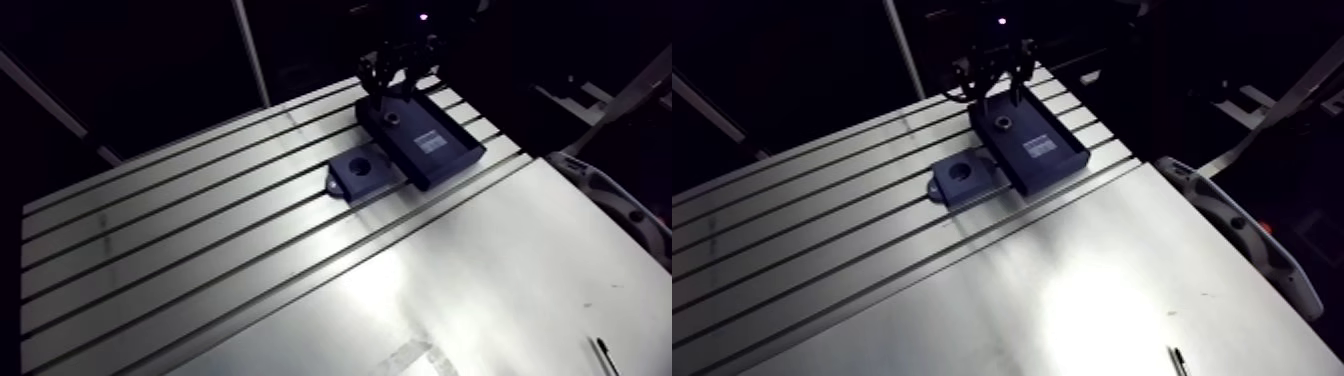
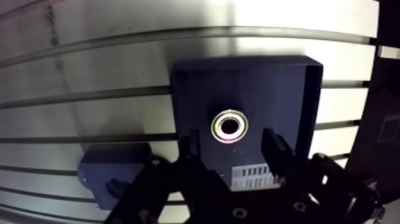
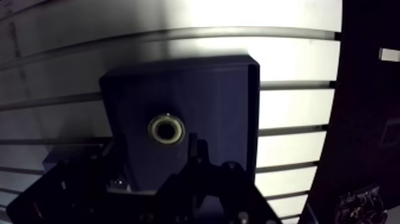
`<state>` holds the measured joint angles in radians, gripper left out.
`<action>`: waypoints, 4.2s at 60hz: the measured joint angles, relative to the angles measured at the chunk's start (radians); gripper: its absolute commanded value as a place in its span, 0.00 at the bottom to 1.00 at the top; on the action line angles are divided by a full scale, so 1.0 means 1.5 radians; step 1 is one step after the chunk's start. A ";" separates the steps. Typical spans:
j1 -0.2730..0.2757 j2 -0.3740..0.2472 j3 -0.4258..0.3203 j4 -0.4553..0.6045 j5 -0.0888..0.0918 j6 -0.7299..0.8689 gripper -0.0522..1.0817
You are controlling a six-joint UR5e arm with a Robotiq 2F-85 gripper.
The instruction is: Pick up the bearing and press it into the housing until flush.
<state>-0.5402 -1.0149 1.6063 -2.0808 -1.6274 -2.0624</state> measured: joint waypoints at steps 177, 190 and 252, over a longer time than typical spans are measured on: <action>-0.002 0.025 0.014 -0.031 -0.004 0.004 0.48; -0.002 0.025 0.013 -0.031 -0.004 0.004 0.49; -0.002 0.028 0.013 -0.031 -0.005 0.004 0.54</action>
<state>-0.5431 -0.9727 1.6266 -2.1276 -1.6347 -2.0564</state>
